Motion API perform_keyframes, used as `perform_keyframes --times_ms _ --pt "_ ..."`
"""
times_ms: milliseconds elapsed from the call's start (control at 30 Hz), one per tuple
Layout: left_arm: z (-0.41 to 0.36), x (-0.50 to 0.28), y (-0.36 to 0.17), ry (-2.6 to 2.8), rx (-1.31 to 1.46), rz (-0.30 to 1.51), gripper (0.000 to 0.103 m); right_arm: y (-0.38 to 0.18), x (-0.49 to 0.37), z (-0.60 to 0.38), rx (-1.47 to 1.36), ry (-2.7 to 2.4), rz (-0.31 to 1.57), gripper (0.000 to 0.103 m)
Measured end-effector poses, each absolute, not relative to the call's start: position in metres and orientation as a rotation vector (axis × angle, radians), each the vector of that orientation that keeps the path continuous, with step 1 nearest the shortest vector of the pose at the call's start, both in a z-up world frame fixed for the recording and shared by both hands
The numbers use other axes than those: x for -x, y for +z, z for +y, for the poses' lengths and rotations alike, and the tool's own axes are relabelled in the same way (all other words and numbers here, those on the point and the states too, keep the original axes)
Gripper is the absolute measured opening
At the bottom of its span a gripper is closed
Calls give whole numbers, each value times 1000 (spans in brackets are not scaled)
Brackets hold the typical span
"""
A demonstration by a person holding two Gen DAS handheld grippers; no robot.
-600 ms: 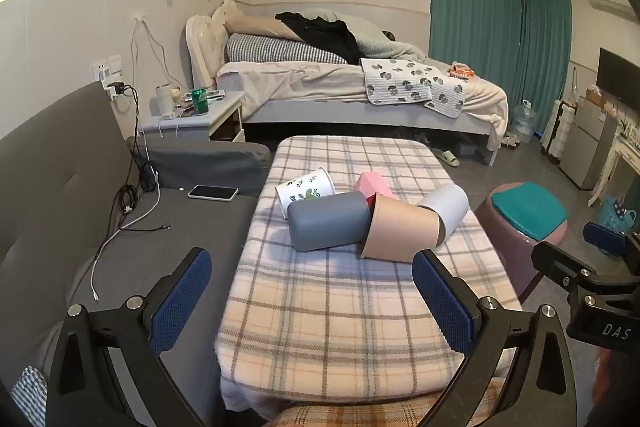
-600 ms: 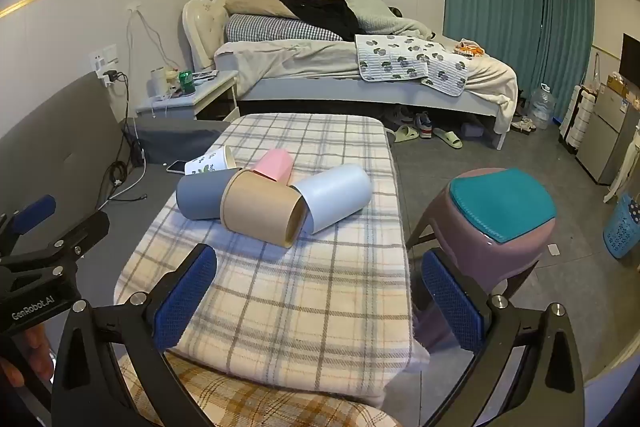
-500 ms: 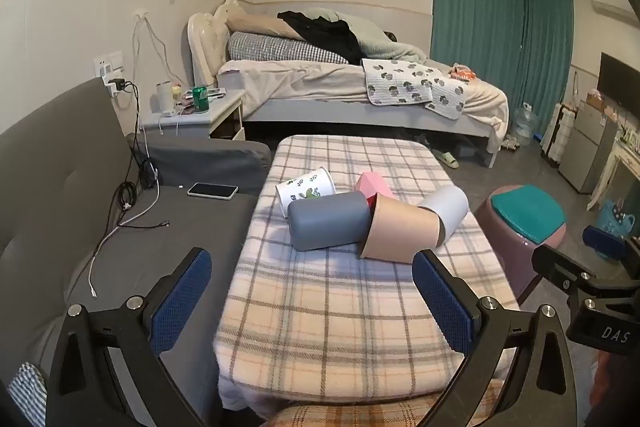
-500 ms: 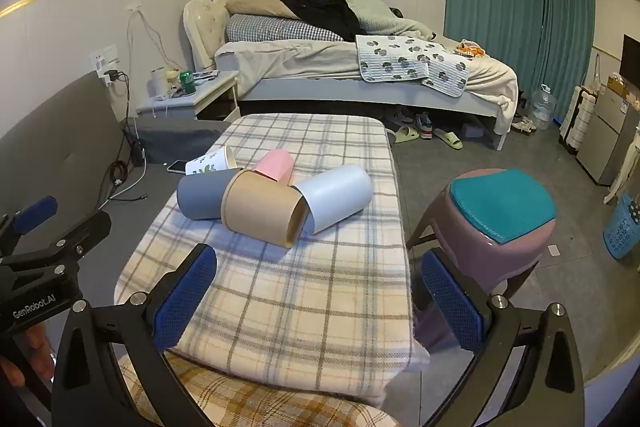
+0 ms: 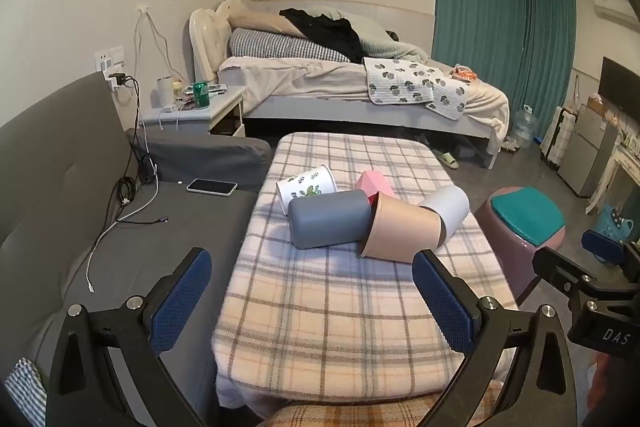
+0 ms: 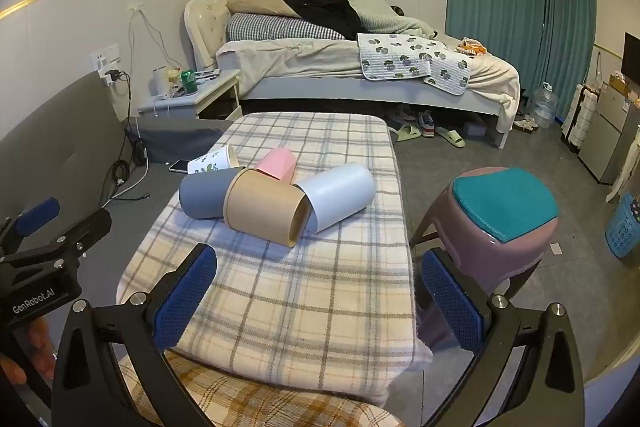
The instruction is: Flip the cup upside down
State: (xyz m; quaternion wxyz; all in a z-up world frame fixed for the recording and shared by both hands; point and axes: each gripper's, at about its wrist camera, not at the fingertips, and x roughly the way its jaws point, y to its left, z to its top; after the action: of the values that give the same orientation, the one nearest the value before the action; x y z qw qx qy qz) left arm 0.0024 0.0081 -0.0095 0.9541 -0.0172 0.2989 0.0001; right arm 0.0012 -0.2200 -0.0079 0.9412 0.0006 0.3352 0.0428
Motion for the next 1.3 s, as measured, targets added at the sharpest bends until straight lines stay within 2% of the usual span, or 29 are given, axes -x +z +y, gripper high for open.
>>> perform_keyframes --times_ms 1300 --pt "10 -3 -10 0 37 610 103 -14 2 -212 -9 101 691 103"
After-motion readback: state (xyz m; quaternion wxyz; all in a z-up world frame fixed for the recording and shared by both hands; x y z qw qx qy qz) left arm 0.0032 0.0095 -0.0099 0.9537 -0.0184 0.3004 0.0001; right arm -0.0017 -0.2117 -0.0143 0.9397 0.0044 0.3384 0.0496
